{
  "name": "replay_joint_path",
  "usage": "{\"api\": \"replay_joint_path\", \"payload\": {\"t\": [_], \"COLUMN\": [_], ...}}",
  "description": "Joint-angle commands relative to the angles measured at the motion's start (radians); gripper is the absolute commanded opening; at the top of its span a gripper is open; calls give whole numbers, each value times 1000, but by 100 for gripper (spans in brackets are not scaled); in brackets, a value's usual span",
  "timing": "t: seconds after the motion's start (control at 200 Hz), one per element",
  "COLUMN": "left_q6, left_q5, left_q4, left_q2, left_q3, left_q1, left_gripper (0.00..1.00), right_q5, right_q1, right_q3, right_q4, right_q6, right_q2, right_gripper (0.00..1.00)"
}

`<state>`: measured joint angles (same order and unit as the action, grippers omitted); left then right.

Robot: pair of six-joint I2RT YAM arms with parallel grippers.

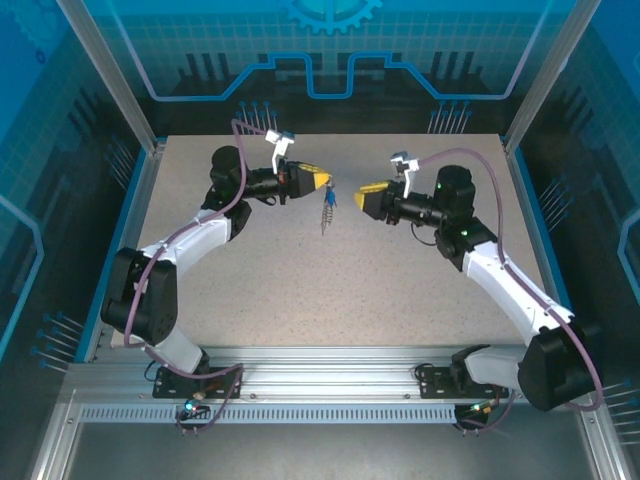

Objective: Put the keys on the keyring

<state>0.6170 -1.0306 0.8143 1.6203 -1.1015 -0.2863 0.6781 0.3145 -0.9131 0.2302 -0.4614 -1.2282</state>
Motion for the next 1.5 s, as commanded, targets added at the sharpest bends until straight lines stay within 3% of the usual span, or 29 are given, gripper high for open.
{"api": "replay_joint_path", "payload": {"t": [0.0,0.21,1.0,1.12,1.286,1.496], "left_q6": [103,171,175,176,176,179], "left_q5": [32,54,63,60,60,68], "left_q4": [173,258,263,263,260,261], "left_q2": [-9,15,-7,-11,-14,-19], "left_q3": [9,24,68,68,65,63], "left_q1": [-5,-7,-14,-14,-14,-14], "left_gripper": [0,0,0,0,0,0], "right_q5": [-105,-161,-203,-200,-192,-171], "right_q1": [35,118,213,214,213,210], "right_q3": [68,58,-94,-106,-112,-110], "right_q4": [96,100,86,85,78,68], "right_q6": [-15,42,110,116,123,129], "right_q2": [18,7,-125,-152,-162,-159], "right_gripper": [38,48,47,43,28,0]}}
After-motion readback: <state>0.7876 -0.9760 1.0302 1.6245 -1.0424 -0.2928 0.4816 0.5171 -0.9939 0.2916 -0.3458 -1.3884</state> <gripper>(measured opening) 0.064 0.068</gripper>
